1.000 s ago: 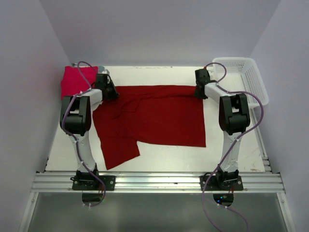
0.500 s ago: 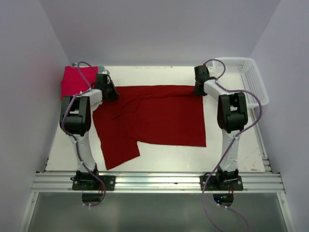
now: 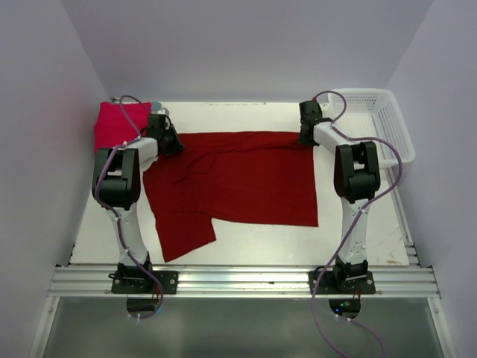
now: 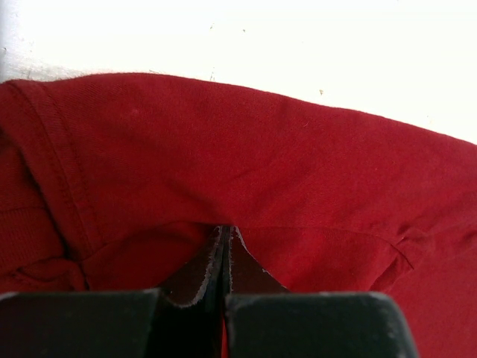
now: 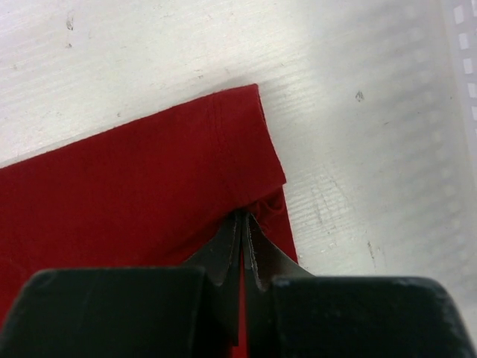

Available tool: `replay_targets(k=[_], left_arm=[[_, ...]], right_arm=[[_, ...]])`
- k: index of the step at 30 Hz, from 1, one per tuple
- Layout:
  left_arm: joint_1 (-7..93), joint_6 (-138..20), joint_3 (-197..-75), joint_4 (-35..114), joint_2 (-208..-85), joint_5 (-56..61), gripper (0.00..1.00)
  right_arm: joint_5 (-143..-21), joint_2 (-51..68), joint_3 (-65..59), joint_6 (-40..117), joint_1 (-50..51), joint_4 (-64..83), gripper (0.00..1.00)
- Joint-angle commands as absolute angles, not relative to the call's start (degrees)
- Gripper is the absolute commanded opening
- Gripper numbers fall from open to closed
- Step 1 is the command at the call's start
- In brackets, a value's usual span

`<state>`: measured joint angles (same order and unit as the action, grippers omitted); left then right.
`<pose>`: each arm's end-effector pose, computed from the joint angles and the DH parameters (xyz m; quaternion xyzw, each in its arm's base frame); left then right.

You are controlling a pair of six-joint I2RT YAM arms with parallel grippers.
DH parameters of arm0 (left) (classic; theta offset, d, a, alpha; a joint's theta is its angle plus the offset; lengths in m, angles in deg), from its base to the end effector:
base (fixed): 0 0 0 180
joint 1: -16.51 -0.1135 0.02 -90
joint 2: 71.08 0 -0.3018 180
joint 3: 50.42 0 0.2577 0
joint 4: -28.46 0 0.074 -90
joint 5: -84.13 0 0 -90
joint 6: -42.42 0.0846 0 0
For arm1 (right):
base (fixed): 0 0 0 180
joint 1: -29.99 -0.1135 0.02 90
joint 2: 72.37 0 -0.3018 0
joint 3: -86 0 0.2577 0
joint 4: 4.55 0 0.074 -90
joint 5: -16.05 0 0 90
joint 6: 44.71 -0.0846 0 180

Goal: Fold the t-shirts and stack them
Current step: Fold the tshirt

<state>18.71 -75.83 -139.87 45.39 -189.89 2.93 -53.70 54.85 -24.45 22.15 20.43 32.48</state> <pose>0.4981 -0.0321 0.1377 -0.1807 0.9080 -0.1662 0.3394 0.5372 0.0608 0.1557 0.1649 0.9227 -0.0742 0.3405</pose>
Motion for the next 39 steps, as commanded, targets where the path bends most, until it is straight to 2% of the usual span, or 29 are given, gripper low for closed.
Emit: replay_targets(k=[1,10,31,32,33,36,39], left_arm=[[18.4,-74.6,-137.8,49.9,-190.3,3.9,0.00],[18.4,-74.9,-137.7,49.9,-190.5,4.4,0.00],[18.4,-74.6,-138.1,50.8,-190.0,3.6,0.00],[18.4,-74.5,-138.1,50.9,-190.0,3.7,0.00],[18.3,-74.6,-138.2,50.9,-189.9,3.7,0.00],[18.2,-74.5,-138.2,51.0,-189.8,3.8,0.00],[18.2,-74.6,-138.2,51.0,-189.8,3.9,0.00]], right_arm=[[-51.5,50.8,-22.5,22.9,20.9,33.5,0.00],[-48.2,42.9,-18.3,24.3,21.1,32.6,0.00],[-45.6,33.0,-12.4,24.9,22.0,36.1,0.01],[-45.9,32.8,-12.5,24.7,22.0,36.9,0.11],[-46.0,32.2,-12.4,24.6,21.9,37.3,0.31],[-45.9,31.3,-12.1,24.5,22.0,37.6,0.51],[-45.3,30.8,-12.7,24.3,22.0,37.8,0.57]])
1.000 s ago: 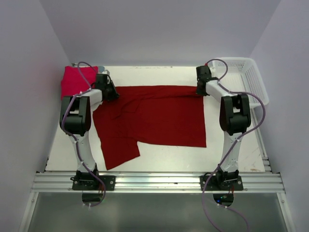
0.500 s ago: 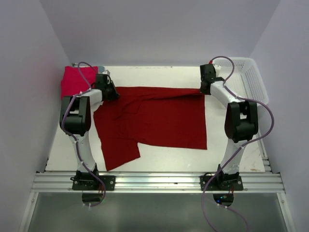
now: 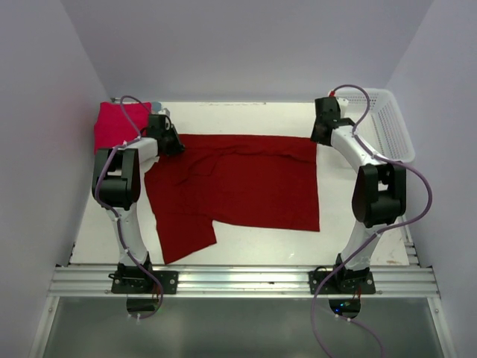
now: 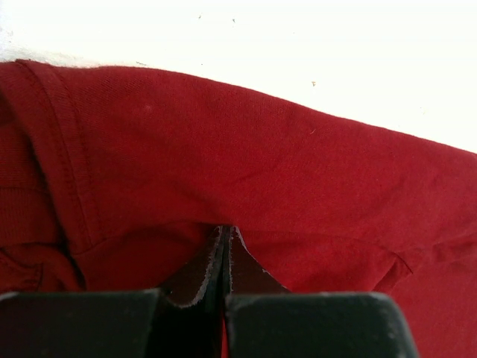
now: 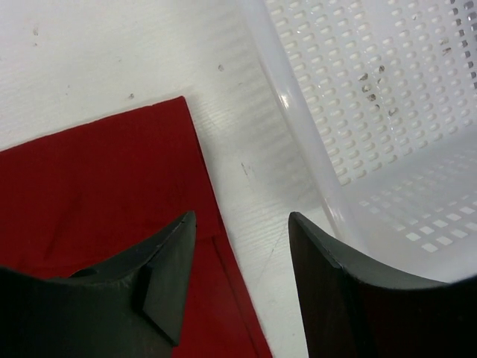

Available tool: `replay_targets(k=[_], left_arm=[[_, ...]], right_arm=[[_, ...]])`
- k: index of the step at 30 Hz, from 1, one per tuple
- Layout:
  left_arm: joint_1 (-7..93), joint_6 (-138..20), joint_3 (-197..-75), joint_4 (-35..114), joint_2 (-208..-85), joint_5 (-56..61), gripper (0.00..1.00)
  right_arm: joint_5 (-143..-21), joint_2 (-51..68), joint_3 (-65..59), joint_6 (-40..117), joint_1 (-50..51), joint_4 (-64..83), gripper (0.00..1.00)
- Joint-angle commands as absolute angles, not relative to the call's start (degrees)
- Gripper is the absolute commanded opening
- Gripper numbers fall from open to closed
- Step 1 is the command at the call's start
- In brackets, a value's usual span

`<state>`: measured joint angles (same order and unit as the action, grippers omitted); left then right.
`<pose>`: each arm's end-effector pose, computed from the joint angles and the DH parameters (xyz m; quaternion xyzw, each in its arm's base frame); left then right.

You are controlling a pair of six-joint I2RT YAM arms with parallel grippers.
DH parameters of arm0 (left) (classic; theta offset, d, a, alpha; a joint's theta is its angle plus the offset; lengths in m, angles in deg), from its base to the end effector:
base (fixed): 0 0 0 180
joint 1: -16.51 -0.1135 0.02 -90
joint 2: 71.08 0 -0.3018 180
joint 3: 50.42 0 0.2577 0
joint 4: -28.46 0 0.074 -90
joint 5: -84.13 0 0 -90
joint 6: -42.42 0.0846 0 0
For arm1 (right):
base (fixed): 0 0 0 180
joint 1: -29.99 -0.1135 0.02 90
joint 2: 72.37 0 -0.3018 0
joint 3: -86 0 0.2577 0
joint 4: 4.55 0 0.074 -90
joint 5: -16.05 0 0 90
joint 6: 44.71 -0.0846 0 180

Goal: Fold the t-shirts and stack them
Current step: Fold the tshirt

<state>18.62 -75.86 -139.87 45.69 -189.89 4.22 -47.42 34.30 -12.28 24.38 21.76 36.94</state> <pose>0.4972 -0.0332 0.1373 -0.1779 0.9088 -0.1754 0.3341 0.4587 0.0282 0.2505 0.1792 0.9000 -0.1246 0.3773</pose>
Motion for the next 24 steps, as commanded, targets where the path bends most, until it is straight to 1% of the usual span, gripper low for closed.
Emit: replay_targets(k=[1,4,7,8,10,11,14,15,16,20,24], left_arm=[[18.1,-74.7,-138.2,51.0,-189.8,3.9,0.00],[18.1,-74.7,-138.2,51.0,-189.7,4.0,0.00],[18.1,-74.7,-138.3,51.1,-189.8,4.3,0.00],[18.1,-74.7,-138.3,51.1,-189.8,4.3,0.00],[18.1,-74.6,-138.3,51.1,-189.7,4.4,0.00],[18.1,-74.5,-138.4,51.1,-189.6,4.5,0.00],[18.1,-74.4,-138.5,51.1,-189.1,5.0,0.00],[18.1,-74.4,-138.5,51.1,-189.1,5.2,0.00],[18.1,-74.4,-138.6,51.1,-189.0,5.5,0.00],[18.1,-74.5,-138.4,51.2,-188.2,6.5,0.00],[18.1,-74.3,-137.7,51.0,-186.8,6.7,0.00]], right_arm=[[-45.3,31.1,-13.1,24.3,22.2,37.8,0.57],[-46.1,33.0,-15.0,24.0,22.1,38.3,0.56],[-48.7,35.4,-18.2,23.4,22.1,38.5,0.49],[-49.5,37.2,-19.1,23.2,22.2,39.0,0.43],[-52.4,38.5,-20.5,22.7,22.2,39.8,0.33],[-53.5,38.9,-20.5,22.5,22.2,40.1,0.18],[-59.0,36.9,-18.0,22.3,22.2,38.3,0.00],[-60.9,36.2,-16.9,22.3,22.2,37.6,0.00],[-66.1,35.7,-15.0,22.3,22.2,35.7,0.00],[-72.3,34.8,-12.2,21.6,22.1,35.4,0.00],[-72.1,36.5,-11.5,21.9,22.2,35.1,0.00]])
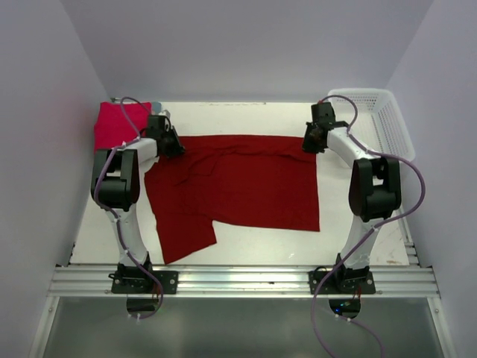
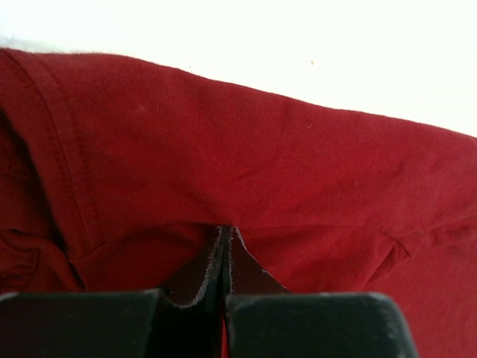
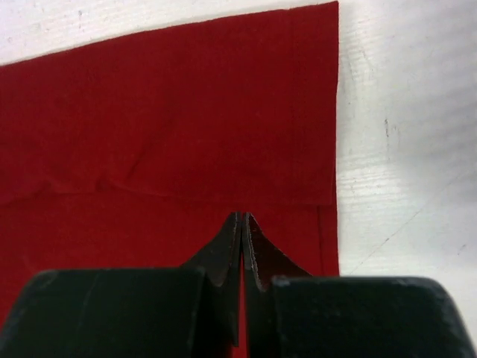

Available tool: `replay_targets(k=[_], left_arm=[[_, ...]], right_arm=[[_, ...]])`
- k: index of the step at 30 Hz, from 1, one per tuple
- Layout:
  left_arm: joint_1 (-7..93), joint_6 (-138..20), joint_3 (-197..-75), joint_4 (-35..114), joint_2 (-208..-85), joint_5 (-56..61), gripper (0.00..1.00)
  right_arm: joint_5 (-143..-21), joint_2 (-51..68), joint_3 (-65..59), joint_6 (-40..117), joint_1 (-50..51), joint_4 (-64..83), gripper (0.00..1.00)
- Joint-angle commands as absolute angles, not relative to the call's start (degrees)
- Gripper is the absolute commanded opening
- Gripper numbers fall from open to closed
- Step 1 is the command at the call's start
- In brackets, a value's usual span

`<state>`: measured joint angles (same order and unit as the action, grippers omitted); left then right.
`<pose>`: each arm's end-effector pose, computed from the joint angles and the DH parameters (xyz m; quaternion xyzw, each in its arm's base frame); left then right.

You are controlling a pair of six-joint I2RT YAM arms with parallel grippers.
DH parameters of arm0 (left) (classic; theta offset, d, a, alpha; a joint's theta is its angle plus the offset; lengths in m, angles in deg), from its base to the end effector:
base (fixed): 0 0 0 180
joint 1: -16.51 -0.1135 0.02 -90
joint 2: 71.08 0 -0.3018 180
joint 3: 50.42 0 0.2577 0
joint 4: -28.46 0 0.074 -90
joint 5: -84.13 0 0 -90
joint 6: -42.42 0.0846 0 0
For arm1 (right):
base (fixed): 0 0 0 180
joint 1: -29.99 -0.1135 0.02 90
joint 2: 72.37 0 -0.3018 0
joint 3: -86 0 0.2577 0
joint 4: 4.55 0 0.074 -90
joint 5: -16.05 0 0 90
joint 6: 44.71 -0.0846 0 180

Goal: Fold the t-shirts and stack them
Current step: Fold the tshirt

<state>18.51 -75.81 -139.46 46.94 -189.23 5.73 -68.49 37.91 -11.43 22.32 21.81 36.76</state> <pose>0.4924 -0.0342 0.1384 -0.1749 0.9116 -0.1848 0.3228 0.4649 0.0587 0.2110 0.1369 0.9406 0.0389 0.3082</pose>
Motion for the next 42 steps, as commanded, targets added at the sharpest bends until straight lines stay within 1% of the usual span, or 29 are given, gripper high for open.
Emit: replay_targets(k=[1,10,21,25,32,36,40,42], left_arm=[[18.1,-74.2,-137.7,51.1,-186.6,6.5,0.00],[18.1,-73.9,-138.5,51.9,-188.2,6.6,0.00],[17.9,-74.0,-140.1,52.2,-189.6,6.6,0.00],[17.8,-75.2,-140.2,51.0,-190.7,7.4,0.00],[17.7,-76.1,-143.1,49.9,-195.0,8.2,0.00],[17.7,-76.7,-145.2,48.5,-196.9,9.4,0.00],[17.7,-76.4,-148.0,47.9,-198.0,10.4,0.00],[17.7,-76.2,-149.2,48.2,-198.6,10.6,0.00]], right_arm=[[-72.1,38.4,-12.7,22.2,22.2,35.5,0.00],[-68.1,49.2,-24.2,22.3,22.2,41.0,0.00],[-60.5,56.9,-30.4,21.7,22.3,45.1,0.00],[-58.0,61.3,-35.3,22.2,23.2,47.7,0.00],[-59.6,68.4,-45.2,22.3,26.4,51.1,0.00],[-62.0,67.2,-45.3,22.4,26.6,48.1,0.00],[-62.6,61.7,-39.3,23.2,26.6,43.3,0.00],[-62.1,59.2,-38.4,24.3,26.6,42.3,0.00]])
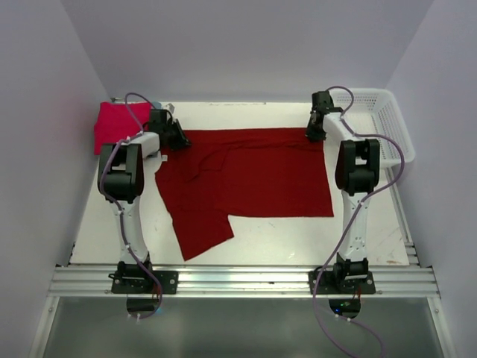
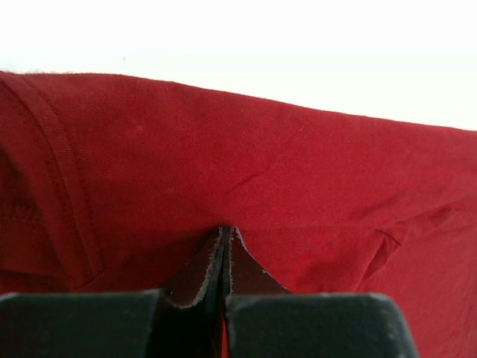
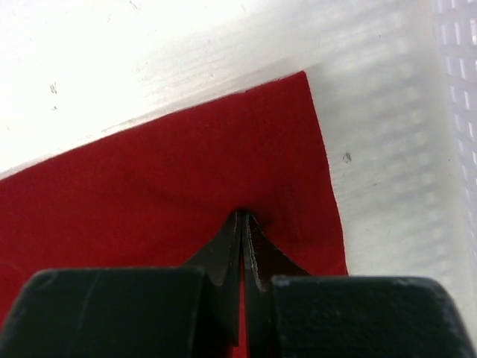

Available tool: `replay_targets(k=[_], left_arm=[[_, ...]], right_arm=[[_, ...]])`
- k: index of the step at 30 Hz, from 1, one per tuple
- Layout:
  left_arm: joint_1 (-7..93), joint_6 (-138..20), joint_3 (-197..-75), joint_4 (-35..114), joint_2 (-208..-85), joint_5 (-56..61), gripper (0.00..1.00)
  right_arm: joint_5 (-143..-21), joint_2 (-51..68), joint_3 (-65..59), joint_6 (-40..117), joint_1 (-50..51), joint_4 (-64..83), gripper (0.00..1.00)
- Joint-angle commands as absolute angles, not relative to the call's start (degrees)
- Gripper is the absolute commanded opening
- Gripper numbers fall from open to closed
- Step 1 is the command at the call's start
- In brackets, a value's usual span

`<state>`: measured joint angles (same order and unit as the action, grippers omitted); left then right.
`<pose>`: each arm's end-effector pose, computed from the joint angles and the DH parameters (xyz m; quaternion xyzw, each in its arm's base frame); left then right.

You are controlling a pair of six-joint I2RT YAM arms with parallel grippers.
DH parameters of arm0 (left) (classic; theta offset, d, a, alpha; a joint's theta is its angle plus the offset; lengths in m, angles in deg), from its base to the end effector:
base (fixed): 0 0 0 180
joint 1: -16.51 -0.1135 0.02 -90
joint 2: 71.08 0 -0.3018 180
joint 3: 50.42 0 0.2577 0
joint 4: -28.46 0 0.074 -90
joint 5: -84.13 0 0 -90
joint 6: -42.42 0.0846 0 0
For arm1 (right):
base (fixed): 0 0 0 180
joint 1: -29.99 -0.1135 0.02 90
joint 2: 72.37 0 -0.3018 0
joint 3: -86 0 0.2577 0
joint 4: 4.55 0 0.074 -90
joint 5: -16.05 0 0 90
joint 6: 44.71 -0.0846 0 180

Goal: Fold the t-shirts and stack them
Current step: Fold the tshirt

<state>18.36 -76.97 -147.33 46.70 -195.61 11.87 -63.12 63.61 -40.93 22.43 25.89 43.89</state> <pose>0.5259 -0.0428 0.1317 -0.1617 0.9031 -0.2376 0.3191 0.5756 0.0253 0.1502 0.1818 0.9387 -0.0231 0.2921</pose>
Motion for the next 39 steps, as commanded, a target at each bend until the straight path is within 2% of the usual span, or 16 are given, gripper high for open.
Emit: replay_targets(k=[1,6,14,17,18,20,21,23,32,39], left_arm=[[17.7,-76.2,-150.2,48.3,-198.8,10.9,0.00],[17.7,-75.4,-151.8,48.6,-197.2,12.4,0.00],[17.7,-73.4,-148.8,48.8,-183.2,12.2,0.00],[17.8,-73.4,-144.8,48.5,-178.4,10.8,0.08],[17.9,-73.4,-142.9,48.5,-177.5,9.9,0.10],[17.9,-73.4,-141.0,49.5,-176.7,9.1,0.17],[17.9,-73.2,-140.4,49.6,-176.9,8.9,0.18],[17.9,-72.9,-139.7,51.0,-177.8,8.2,0.18],[17.9,-73.1,-137.3,50.3,-179.5,9.2,0.16],[18.3,-74.8,-132.8,47.5,-176.2,11.7,0.14]], right_arm=[[-62.1,58.4,-37.4,24.5,26.6,41.9,0.00],[-63.2,50.8,-31.7,25.2,26.6,35.7,0.00],[-66.6,32.7,-20.6,25.9,26.0,26.6,0.01],[-73.7,30.7,-18.8,26.6,24.2,28.0,0.15],[-76.4,31.2,-19.7,27.0,23.4,30.7,0.25],[-82.0,34.0,-21.3,28.2,20.2,34.9,0.36],[-83.8,35.3,-22.8,28.7,18.8,35.9,0.44],[-88.3,38.5,-24.1,28.8,15.0,37.8,0.51],[-94.8,46.0,-29.8,25.3,4.9,38.1,0.55],[-98.1,51.9,-33.6,23.0,0.3,37.2,0.50]])
